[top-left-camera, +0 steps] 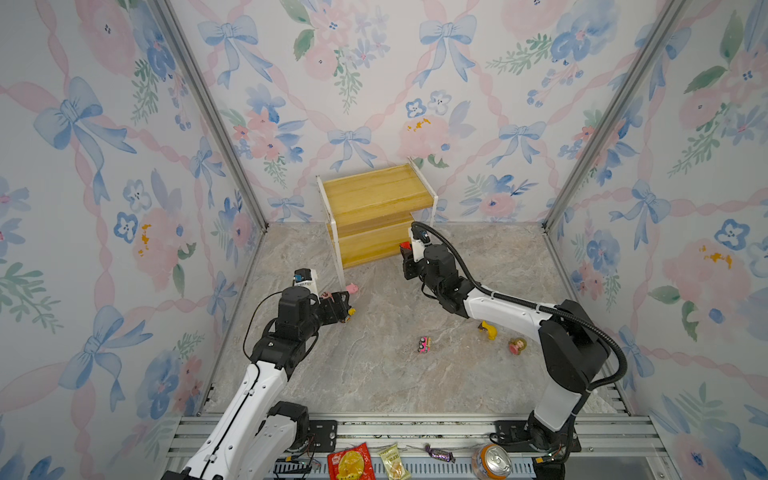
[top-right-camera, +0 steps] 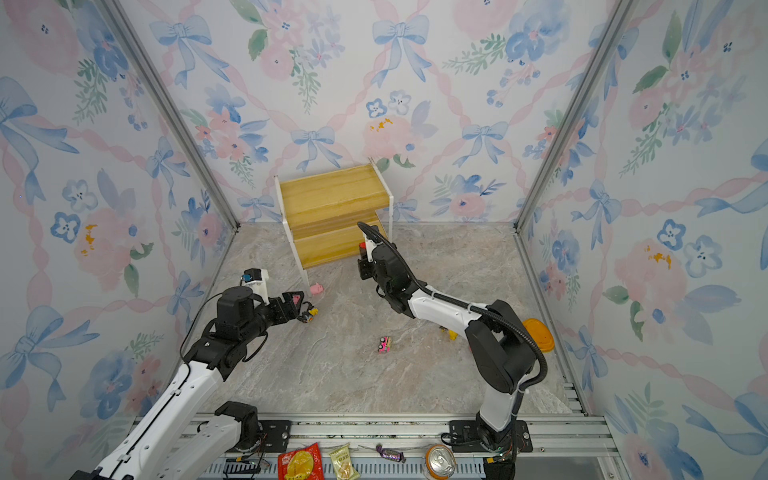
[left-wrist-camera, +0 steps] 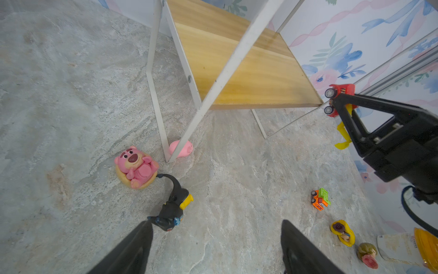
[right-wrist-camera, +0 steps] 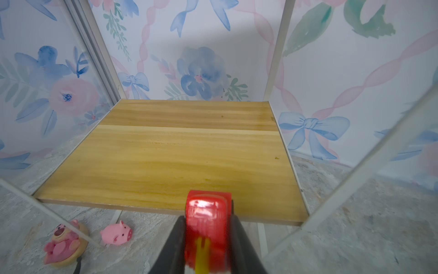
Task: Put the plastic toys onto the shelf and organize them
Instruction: 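Lift the red toy car with the right gripper toward the lower shelf, then set the red toy car on the lower shelf and open the right gripper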
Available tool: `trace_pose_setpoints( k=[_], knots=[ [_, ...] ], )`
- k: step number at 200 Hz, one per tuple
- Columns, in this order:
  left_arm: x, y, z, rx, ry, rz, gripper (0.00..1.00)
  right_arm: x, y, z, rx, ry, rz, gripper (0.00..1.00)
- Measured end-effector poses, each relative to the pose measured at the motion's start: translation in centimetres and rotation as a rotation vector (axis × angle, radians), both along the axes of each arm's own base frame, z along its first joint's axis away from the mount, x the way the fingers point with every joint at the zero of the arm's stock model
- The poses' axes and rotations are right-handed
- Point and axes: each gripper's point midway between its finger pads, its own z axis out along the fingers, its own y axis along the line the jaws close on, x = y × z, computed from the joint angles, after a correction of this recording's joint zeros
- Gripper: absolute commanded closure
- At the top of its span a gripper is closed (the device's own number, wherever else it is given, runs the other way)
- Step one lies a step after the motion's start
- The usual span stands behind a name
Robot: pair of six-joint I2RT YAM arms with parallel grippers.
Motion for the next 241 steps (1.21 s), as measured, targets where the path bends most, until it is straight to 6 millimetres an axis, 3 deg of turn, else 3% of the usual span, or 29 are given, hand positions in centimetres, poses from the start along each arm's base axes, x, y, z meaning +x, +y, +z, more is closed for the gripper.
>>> trace_pose_setpoints(
  k=[80,132,192,241],
  knots=[
    [0.3,-0.2,-1.2,0.002,0.043,-0.011,0.15,2.9,0.5,-1.2,0.041,-0.056,-0.047,0.72],
    [0.3,-0.3,-1.2,0.000,0.044,-0.016,0.15,4.3,0.8,-0.5,0.062,-0.085,-0.065,0.71],
    [0.3,-0.3,-1.3,-0.002,0.046,-0.020,0.14,5.3,1.0,-2.0,0.043,-0.087,-0.084,0.69],
    [0.3,-0.4,-1.5,-0.002,0.054,-0.022,0.14,5.7,1.1,-1.9,0.050,-0.106,-0.092,0.66]
  ],
)
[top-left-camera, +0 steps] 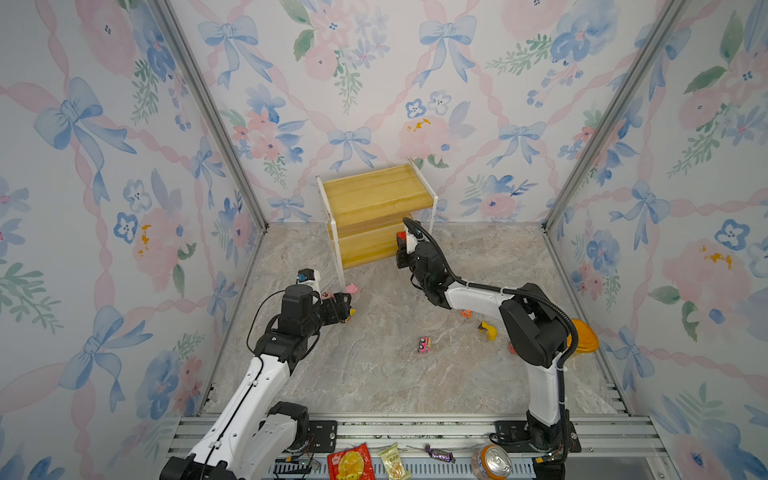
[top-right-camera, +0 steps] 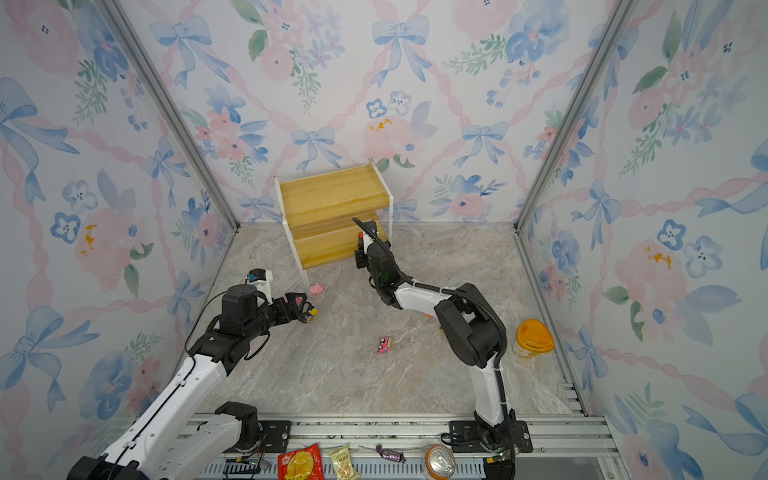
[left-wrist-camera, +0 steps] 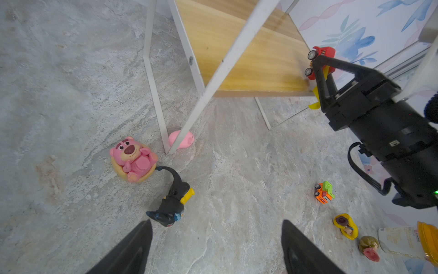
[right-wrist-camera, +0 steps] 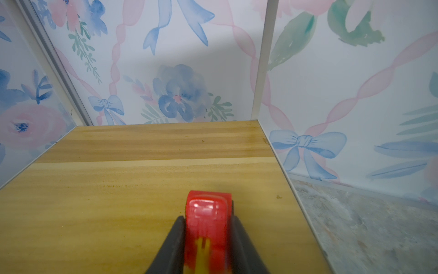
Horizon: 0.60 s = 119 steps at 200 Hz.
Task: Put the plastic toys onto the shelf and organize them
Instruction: 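Set the red toy car on the lower shelf and open the right gripper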
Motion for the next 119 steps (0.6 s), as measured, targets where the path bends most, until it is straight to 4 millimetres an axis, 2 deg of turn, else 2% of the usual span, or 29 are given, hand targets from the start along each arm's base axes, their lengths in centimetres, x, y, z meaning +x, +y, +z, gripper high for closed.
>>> trace_pose_setpoints(
  k=[44,119],
  knots=[
    [0.01,-0.05,-0.10,0.002,0.002,-0.004,0.13,0.47,0.28,-0.55,0.003,-0.002,-0.001,0.64],
    [0.02,-0.06,-0.17,0.005,0.004,-0.006,0.13,0.69,0.54,-0.02,0.031,-0.017,0.002,0.47]
  ],
)
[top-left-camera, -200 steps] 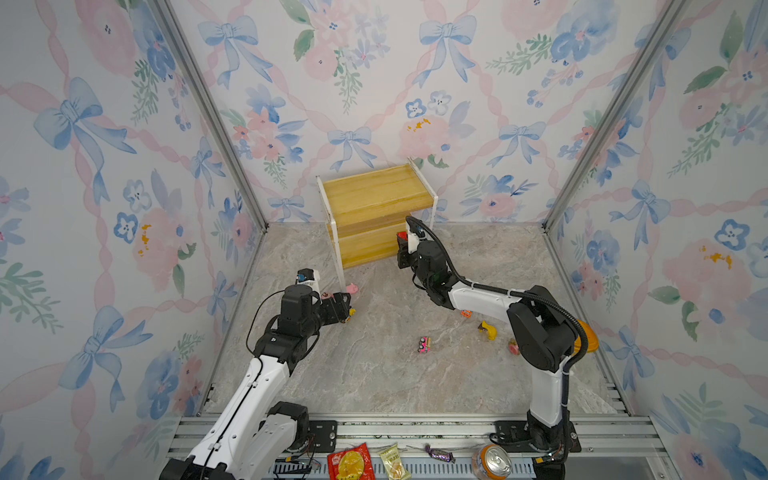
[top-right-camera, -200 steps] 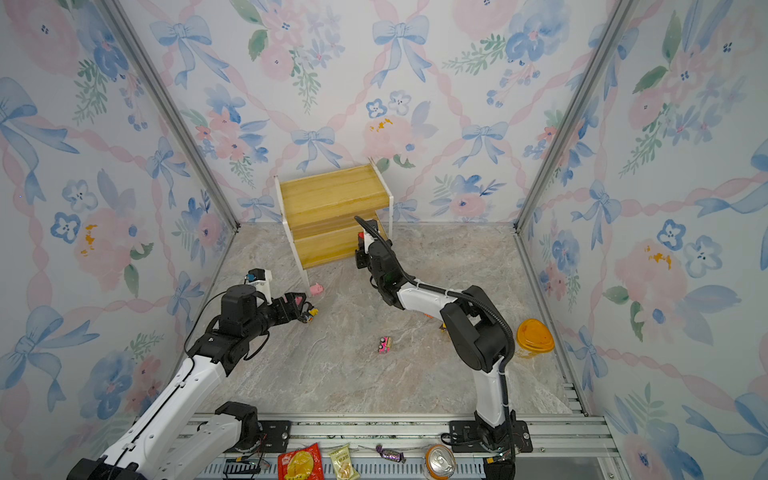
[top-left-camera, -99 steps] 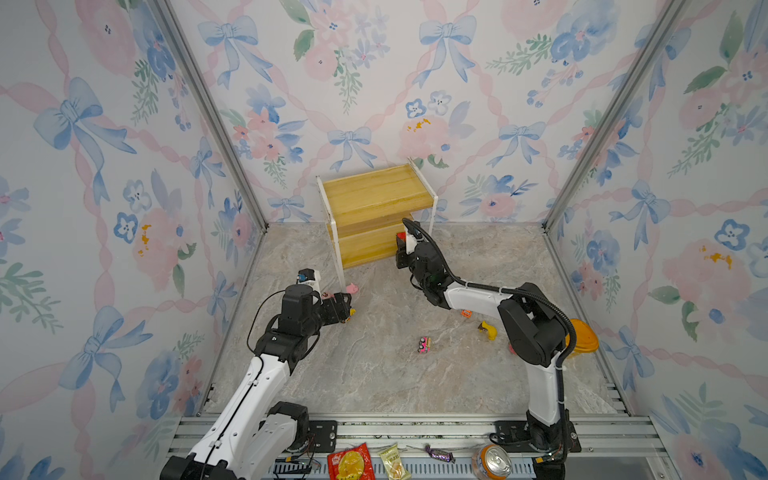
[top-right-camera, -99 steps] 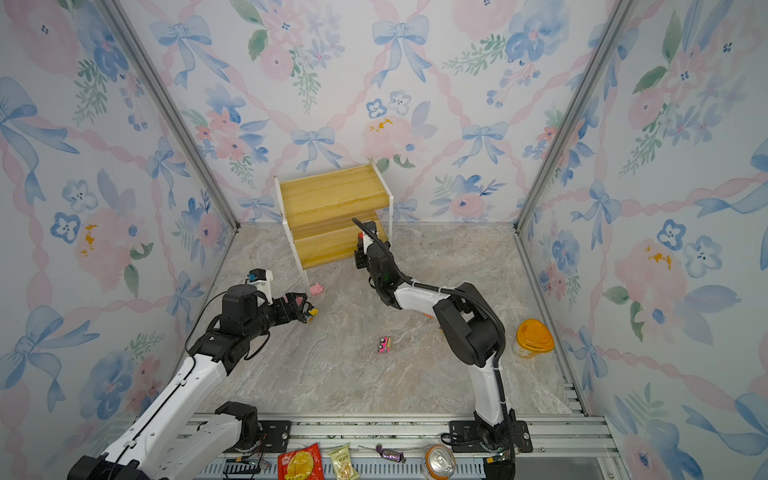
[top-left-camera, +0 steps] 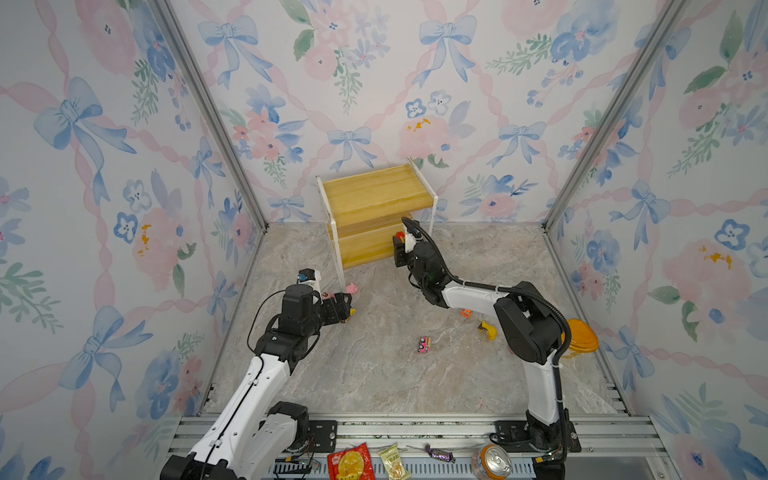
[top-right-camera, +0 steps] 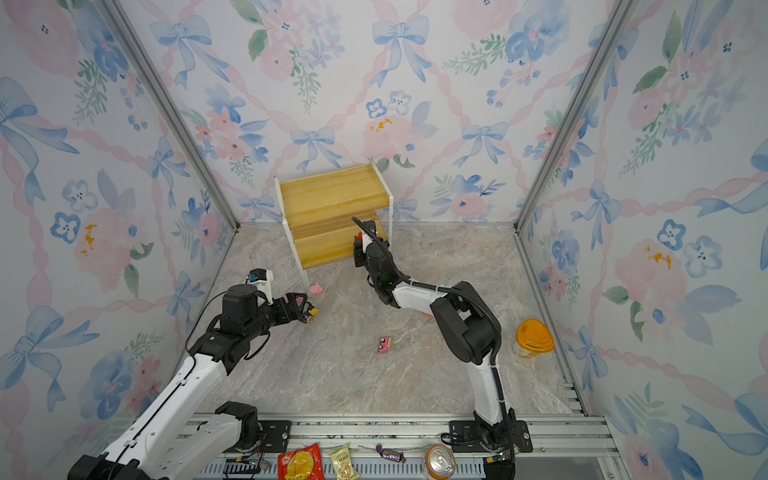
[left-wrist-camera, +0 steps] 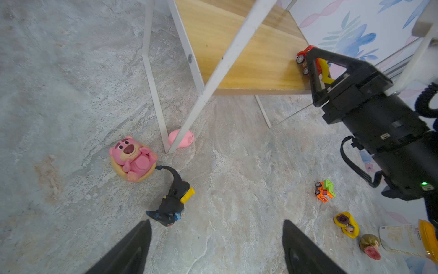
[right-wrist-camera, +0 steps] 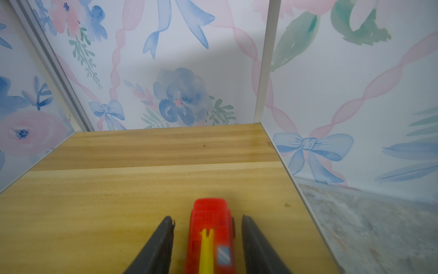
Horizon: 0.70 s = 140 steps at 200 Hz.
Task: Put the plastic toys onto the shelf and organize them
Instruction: 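Set the red toy car on the lower shelf and open the right gripper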
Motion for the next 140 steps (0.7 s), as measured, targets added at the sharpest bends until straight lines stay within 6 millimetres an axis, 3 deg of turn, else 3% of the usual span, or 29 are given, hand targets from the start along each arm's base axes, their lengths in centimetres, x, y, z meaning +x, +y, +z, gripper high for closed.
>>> trace_pose_setpoints(
  k=[54,109,140],
  knots=[
    [0.0,0.0,-0.2,0.001,0.006,0.000,0.12,-0.6,-0.1,1.2,0.029,-0.024,0.015,0.35],
    [0.0,-0.1,-0.2,-0.002,0.007,-0.006,0.11,-2.5,-1.0,3.7,0.061,-0.059,0.048,0.33],
    [0.0,-0.1,-0.2,-0.002,0.009,-0.007,0.11,-3.8,-1.5,4.1,0.067,-0.055,0.073,0.34]
  ],
)
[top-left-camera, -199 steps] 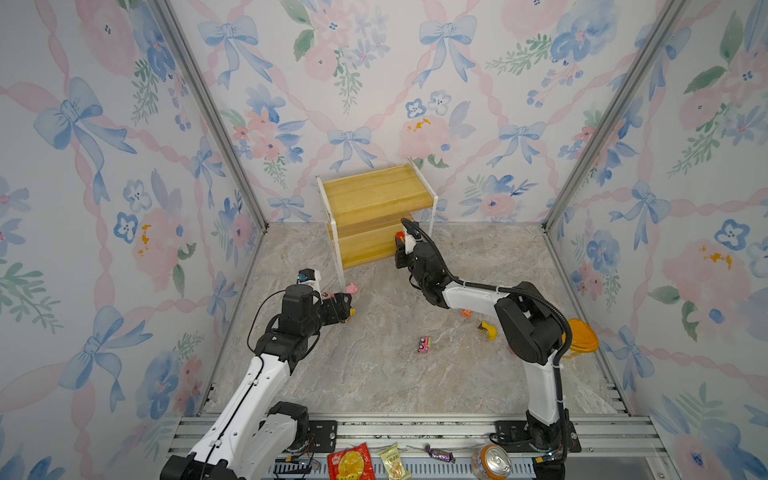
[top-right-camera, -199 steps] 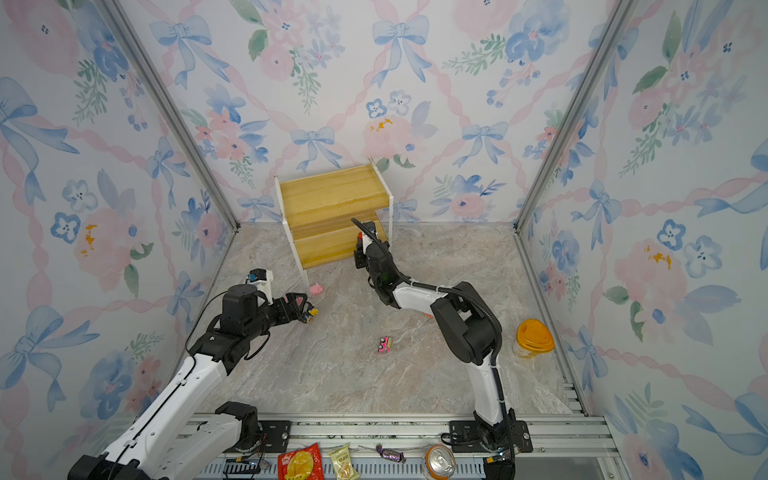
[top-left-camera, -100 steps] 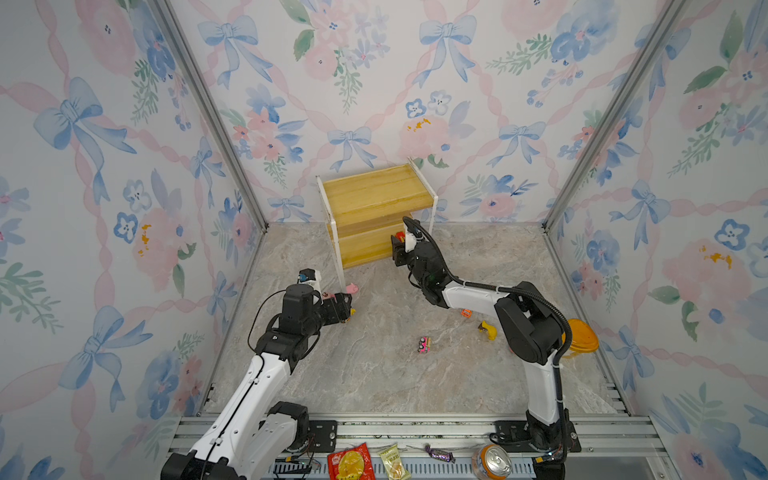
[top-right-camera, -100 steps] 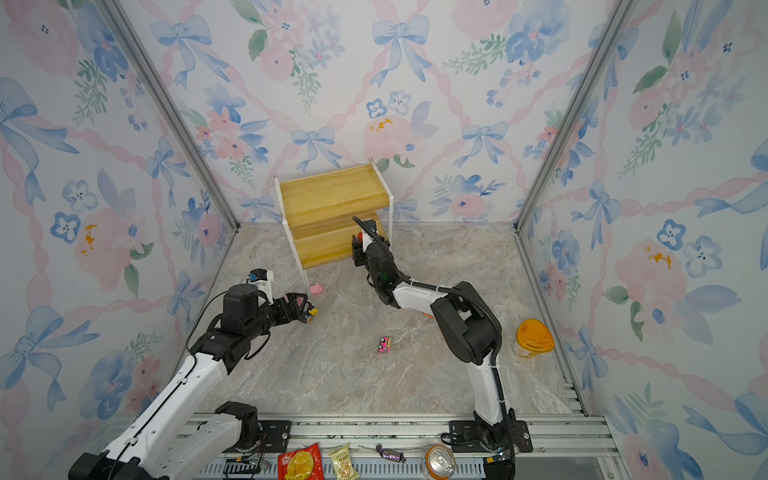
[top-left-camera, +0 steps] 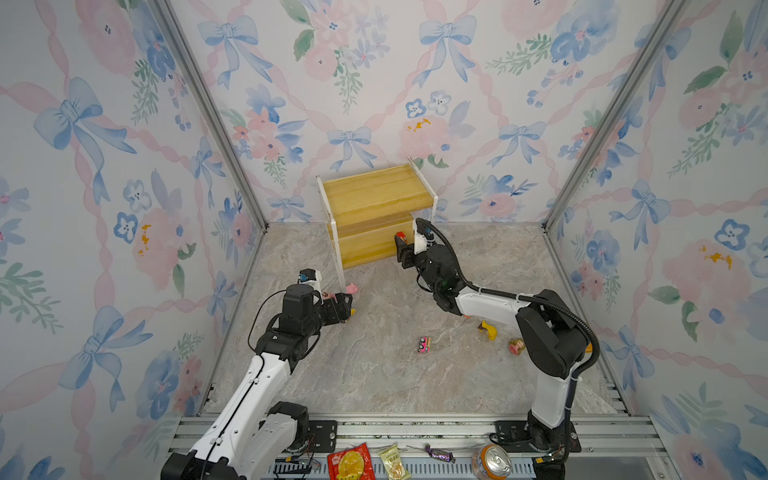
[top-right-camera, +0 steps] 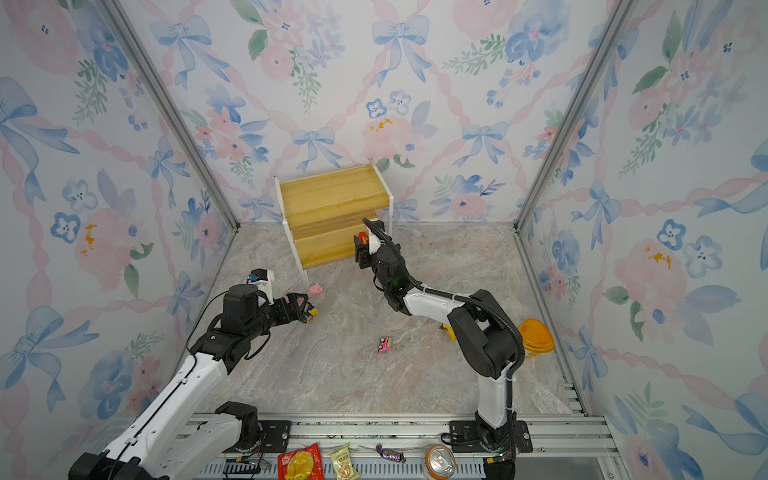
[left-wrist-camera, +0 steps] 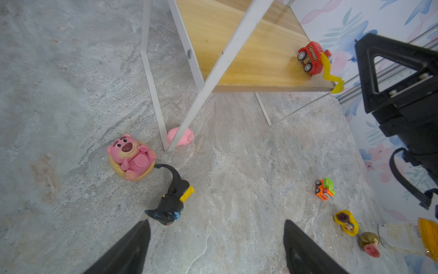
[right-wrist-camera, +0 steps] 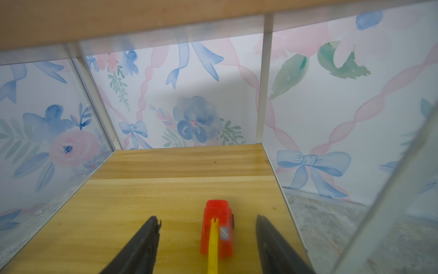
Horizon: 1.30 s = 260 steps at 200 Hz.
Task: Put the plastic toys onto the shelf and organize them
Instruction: 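Set the red toy car on the lower shelf and open the right gripper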
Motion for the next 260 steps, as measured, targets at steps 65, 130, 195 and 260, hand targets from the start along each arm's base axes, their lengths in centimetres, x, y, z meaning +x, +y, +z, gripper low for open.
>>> trace_pose_setpoints(
  k=[65,130,195,260],
  knots=[
    [0.1,0.0,-0.3,0.002,0.008,0.000,0.11,-2.3,-0.8,-2.0,-0.015,0.066,0.053,0.47],
    [0.1,0.0,-0.6,0.004,0.021,0.000,0.11,-2.6,-0.7,-3.3,-0.038,0.122,0.084,0.55],
    [0.2,0.2,-0.7,0.005,0.023,0.007,0.11,-0.7,-0.5,-3.1,-0.031,0.130,0.069,0.61],
    [0.3,0.3,-1.1,0.005,0.036,0.009,0.11,-0.3,-0.3,-4.0,-0.034,0.159,0.076,0.68]
  ],
)
